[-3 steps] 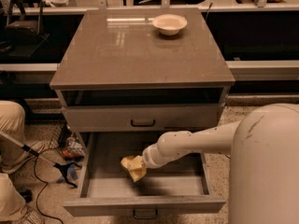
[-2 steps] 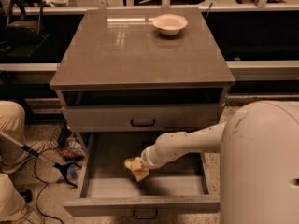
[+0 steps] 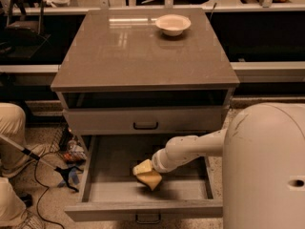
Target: Place sponge into middle drawer
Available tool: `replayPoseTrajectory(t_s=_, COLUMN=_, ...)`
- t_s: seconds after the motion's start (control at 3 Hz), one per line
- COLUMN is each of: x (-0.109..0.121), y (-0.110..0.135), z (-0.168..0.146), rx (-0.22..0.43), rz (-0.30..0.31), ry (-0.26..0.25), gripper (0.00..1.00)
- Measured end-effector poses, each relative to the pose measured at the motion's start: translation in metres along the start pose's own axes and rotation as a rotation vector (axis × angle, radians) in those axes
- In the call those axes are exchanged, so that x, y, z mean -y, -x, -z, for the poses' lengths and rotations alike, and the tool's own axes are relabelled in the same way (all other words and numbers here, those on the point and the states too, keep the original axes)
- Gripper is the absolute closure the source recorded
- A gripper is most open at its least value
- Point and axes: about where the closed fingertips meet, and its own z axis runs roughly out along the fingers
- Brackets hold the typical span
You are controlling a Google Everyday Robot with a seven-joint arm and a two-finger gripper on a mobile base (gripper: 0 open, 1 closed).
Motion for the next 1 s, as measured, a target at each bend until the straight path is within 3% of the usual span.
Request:
replayPoseTrajectory(t_s=0.33, x=0.033, y=0.008, z=0.024, rx=0.049, rz=-0.054, ry=-0.001, gripper=0.00)
replayPoseTrajectory(t_s=1.0, x=0.122, y=0.013, z=0.111, rx=0.198, rz=-0.174, ry=-0.004, gripper=0.00)
